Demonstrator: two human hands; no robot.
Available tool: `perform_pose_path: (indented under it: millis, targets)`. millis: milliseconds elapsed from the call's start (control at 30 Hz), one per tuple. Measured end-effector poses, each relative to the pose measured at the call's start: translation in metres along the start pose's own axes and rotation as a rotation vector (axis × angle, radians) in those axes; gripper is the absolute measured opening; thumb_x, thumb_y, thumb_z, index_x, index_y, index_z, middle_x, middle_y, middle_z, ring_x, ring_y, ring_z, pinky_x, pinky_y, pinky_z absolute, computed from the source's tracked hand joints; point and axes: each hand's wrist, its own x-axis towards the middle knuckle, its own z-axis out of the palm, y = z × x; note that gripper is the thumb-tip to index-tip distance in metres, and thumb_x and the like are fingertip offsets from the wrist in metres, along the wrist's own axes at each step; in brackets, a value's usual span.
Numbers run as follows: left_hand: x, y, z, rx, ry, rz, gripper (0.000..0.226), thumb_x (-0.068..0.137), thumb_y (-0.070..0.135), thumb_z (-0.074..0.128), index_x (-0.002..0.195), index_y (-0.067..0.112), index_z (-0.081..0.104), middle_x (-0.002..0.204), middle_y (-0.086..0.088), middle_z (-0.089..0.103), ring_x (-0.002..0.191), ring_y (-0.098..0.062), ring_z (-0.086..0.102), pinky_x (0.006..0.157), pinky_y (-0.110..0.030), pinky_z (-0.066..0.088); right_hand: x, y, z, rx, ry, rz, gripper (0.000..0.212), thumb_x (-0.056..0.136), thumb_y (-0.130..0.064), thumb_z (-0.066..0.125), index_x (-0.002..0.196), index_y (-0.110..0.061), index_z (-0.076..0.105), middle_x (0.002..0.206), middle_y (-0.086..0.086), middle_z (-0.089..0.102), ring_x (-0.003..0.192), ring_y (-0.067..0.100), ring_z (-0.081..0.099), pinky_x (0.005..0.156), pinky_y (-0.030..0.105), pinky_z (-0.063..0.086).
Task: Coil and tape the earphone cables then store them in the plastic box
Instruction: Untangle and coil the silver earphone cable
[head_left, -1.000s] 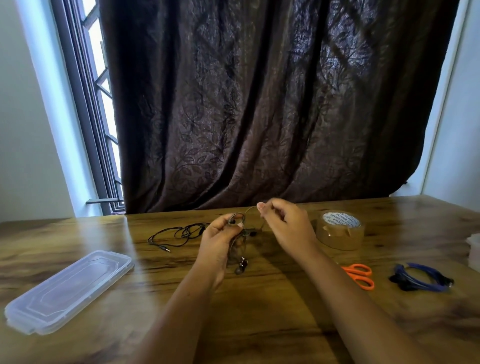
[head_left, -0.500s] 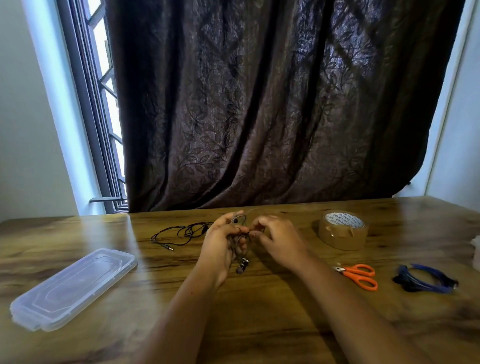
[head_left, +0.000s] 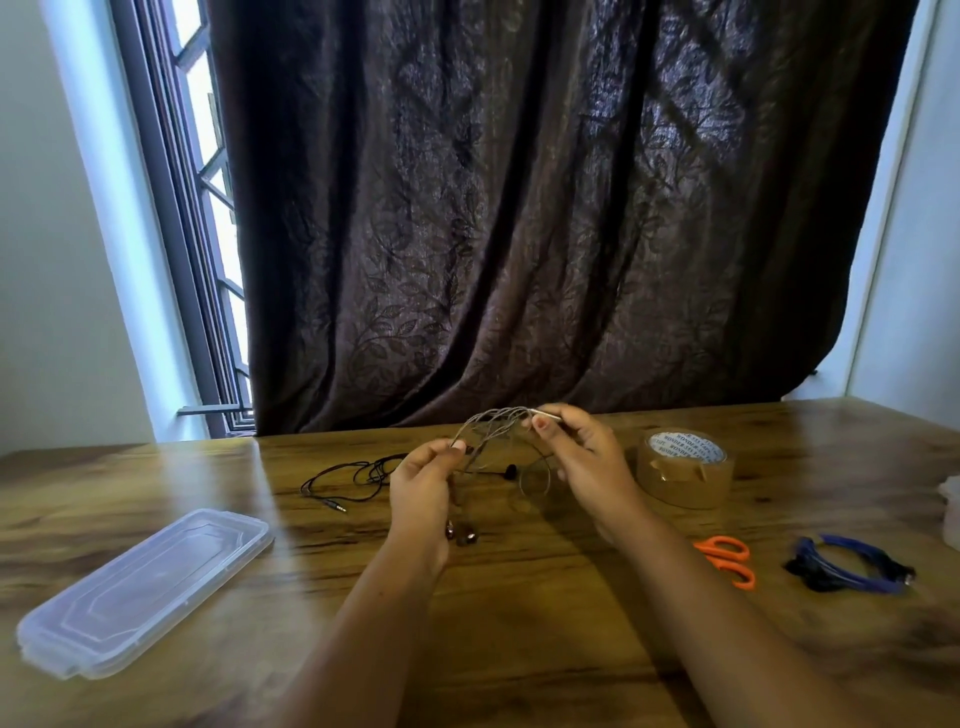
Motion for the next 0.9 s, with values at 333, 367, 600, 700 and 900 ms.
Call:
perform_pose_path:
  millis: [333, 367, 600, 700, 900]
  targets:
    - [0.003, 0.0, -0.009, 0.272, 0.157, 0.204, 0.015, 0.093, 0.012, 0.054, 0.092, 0.026, 0.059, 0.1, -0.002, 0.065, 0.084, -0.017, 0.06, 0.078, -0.033, 0.051, 0.009, 0.001, -0.009, 0.139, 0.097, 0.002, 0.013, 0.091, -0.019, 0.06, 0.098, -0.027, 0.068, 0.095, -0.002, 0.073, 0.092, 0.008, 0.067, 0.08, 0.02, 0.052]
    - [0.001, 0.0, -0.006, 0.345, 0.137, 0.306, 0.019, 0.093, 0.012, 0.055, 0.092, 0.03, 0.058, 0.101, 0.0, 0.064, 0.084, -0.014, 0.059, 0.075, -0.031, 0.05, 0.009, 0.004, -0.008, 0.051, 0.08, -0.024, 0.013, 0.09, -0.021, 0.062, 0.097, -0.029, 0.069, 0.094, -0.004, 0.073, 0.093, 0.007, 0.067, 0.081, 0.02, 0.051]
    - [-0.015, -0.002, 0.018, 0.544, -0.182, 0.76, 0.035, 0.089, 0.055, 0.05, 0.11, 0.028, 0.062, 0.102, 0.011, 0.064, 0.101, -0.009, 0.06, 0.084, -0.029, 0.049, 0.009, 0.009, -0.004, -0.446, -0.015, -0.266, 0.018, 0.087, -0.032, 0.066, 0.101, -0.024, 0.074, 0.096, -0.011, 0.071, 0.091, 0.001, 0.063, 0.076, 0.023, 0.049]
    - [-0.018, -0.002, 0.015, 0.492, -0.311, 0.668, 0.025, 0.088, 0.049, 0.055, 0.098, 0.028, 0.064, 0.093, 0.011, 0.067, 0.089, -0.003, 0.063, 0.078, -0.021, 0.051, 0.006, 0.007, -0.004, -0.545, -0.048, -0.326, 0.029, 0.088, -0.045, 0.059, 0.1, -0.024, 0.074, 0.091, -0.008, 0.068, 0.088, 0.006, 0.057, 0.073, 0.025, 0.045]
    - [-0.01, 0.0, 0.009, 0.496, -0.256, 0.583, 0.019, 0.088, 0.011, 0.064, 0.087, 0.03, 0.065, 0.085, 0.005, 0.07, 0.082, -0.005, 0.066, 0.074, -0.02, 0.051, 0.004, 0.006, -0.001, -0.47, -0.085, -0.296, 0.008, 0.091, -0.025, 0.061, 0.093, -0.025, 0.069, 0.084, -0.013, 0.066, 0.08, 0.0, 0.059, 0.065, 0.014, 0.043]
